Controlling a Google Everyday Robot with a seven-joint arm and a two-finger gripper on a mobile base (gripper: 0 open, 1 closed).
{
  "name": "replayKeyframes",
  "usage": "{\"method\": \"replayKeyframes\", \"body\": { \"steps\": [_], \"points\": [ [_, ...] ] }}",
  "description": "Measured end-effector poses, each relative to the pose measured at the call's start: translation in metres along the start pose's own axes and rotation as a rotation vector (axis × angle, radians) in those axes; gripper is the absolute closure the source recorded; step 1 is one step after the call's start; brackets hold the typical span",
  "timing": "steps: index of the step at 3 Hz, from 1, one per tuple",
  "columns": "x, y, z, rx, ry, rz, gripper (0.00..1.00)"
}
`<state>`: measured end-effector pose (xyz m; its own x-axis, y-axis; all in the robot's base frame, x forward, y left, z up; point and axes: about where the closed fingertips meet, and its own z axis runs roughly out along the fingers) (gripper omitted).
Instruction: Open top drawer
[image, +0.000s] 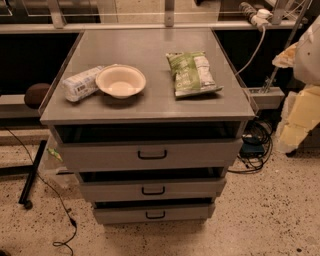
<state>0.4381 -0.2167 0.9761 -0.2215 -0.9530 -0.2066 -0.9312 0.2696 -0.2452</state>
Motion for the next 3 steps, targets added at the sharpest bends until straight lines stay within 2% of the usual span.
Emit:
{"method": "replayKeyframes", "body": {
  "steps": [2, 3],
  "points": [
    [-0.004, 0.000, 0.001, 0.011, -0.019, -0.003, 0.00],
    [-0.014, 0.010, 0.019, 0.005, -0.087, 0.008, 0.00]
  ]
}}
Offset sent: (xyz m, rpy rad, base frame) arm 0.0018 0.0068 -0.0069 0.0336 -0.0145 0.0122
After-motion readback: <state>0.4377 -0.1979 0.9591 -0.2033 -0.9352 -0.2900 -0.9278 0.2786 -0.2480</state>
